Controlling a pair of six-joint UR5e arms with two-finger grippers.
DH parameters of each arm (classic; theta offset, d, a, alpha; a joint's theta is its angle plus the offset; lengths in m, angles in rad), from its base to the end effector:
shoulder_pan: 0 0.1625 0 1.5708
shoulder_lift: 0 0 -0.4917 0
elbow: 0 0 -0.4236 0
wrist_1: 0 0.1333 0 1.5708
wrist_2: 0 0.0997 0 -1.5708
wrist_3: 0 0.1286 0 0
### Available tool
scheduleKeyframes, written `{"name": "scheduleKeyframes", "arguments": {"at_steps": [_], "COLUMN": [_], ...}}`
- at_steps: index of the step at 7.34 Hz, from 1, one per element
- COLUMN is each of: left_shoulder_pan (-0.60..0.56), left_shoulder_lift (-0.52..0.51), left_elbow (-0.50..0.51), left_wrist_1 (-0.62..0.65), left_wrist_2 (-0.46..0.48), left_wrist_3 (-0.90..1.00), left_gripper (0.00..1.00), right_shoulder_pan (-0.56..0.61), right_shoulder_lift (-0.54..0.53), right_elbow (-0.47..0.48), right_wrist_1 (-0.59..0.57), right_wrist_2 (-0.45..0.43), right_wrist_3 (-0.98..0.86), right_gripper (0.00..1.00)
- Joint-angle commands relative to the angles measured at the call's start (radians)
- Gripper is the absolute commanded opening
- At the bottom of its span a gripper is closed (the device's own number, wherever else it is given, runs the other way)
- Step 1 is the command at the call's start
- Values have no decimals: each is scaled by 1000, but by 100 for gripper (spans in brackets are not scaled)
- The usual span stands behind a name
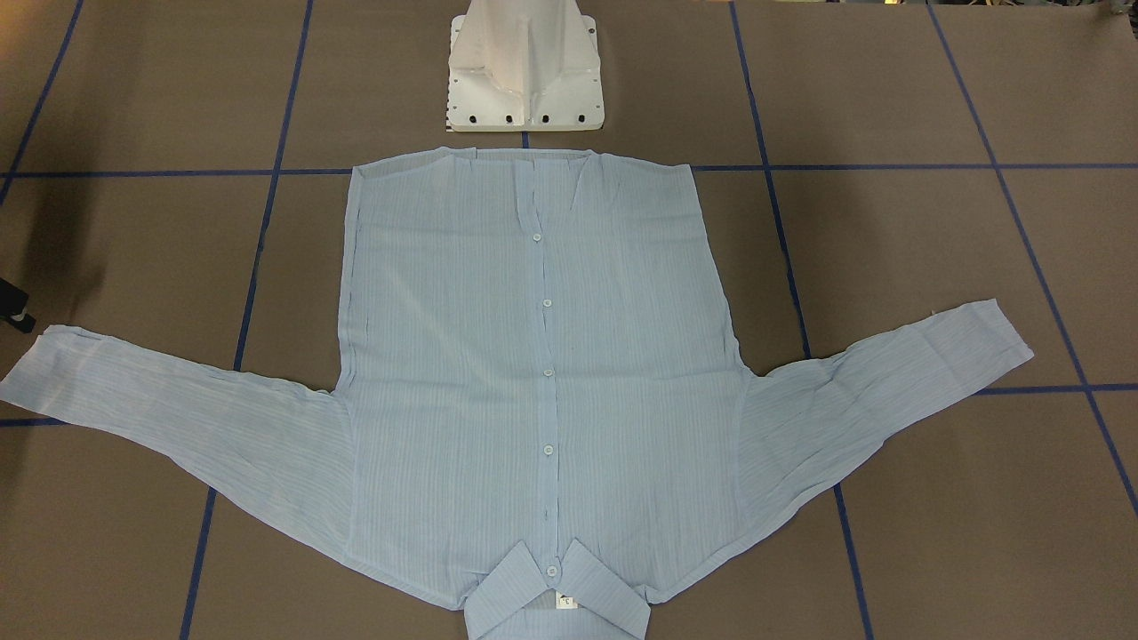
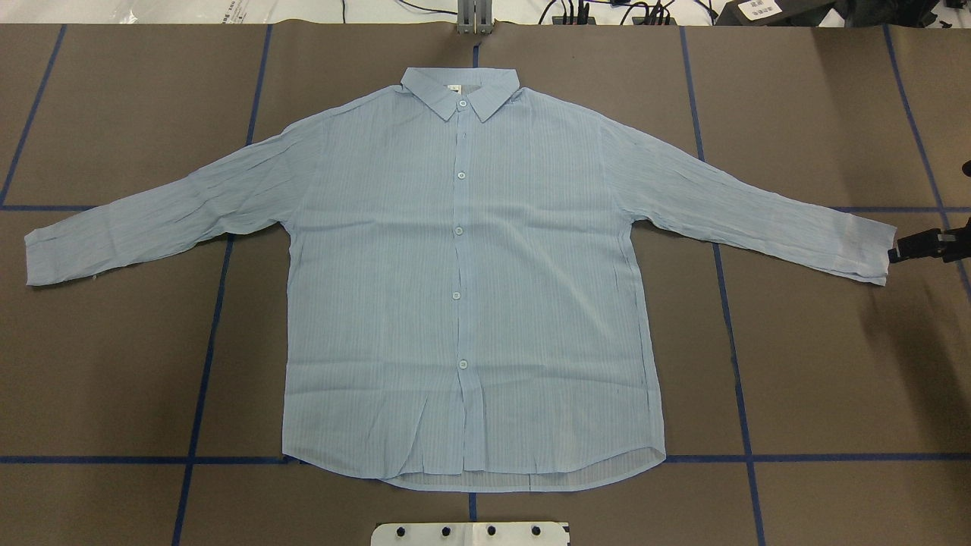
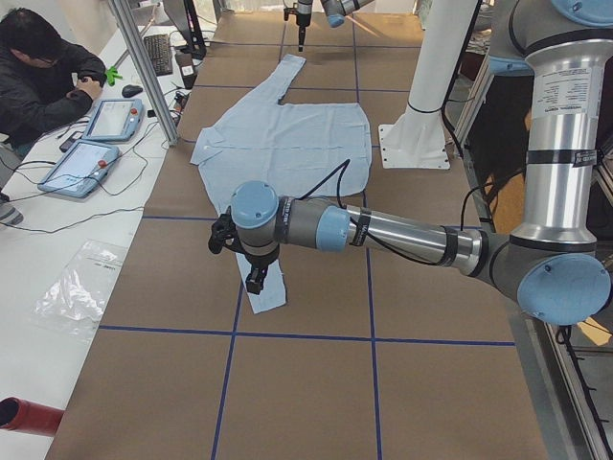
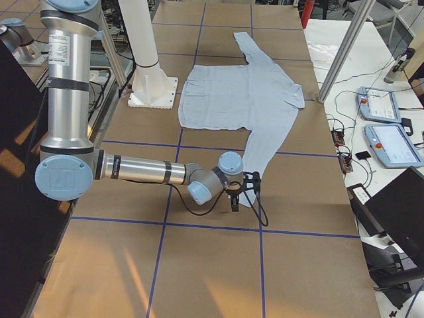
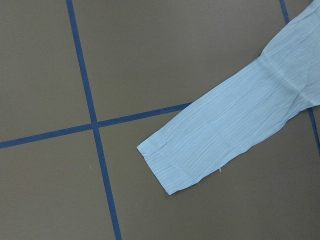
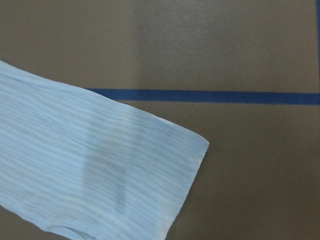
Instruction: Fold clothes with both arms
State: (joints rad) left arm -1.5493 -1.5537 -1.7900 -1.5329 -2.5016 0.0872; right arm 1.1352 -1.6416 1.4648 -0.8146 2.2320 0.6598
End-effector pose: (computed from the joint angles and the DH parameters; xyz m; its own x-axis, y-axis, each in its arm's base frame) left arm -0.0190 -0.5180 0.6286 0.5901 0.2293 -0.7741 -0.0729 0.9700 0.2318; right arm -0.1707 -0.4955 0.7578 0.6697 -0.0390 0.7416 -0.0727 0.9904 0.1176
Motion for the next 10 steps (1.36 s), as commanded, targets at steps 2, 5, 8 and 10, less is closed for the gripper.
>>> {"name": "scheduleKeyframes", "arguments": {"at_steps": [2, 5, 8, 10], "left_shoulder_pan": [0, 0, 0, 0], "left_shoulder_lift": [-5, -5, -5, -6], "left_elbow": [0, 0, 0, 0], "left_wrist_1": [-1, -1, -1, -1], "left_wrist_2": [0, 0, 0, 0], "left_wrist_3": [-1, -1, -1, -1], "left_gripper": [100, 100, 100, 100], "right_shoulder_pan": [-51, -51, -52, -51], "right_shoulder_lift": [37, 37, 40, 43], "right_elbow": [-40, -49, -49, -49], "right_wrist_1": [3, 0, -9, -14], "right_wrist_2": [0, 6, 8, 8], "right_wrist_3": [4, 4, 4, 4], "right_gripper": [80, 52, 42, 42]}}
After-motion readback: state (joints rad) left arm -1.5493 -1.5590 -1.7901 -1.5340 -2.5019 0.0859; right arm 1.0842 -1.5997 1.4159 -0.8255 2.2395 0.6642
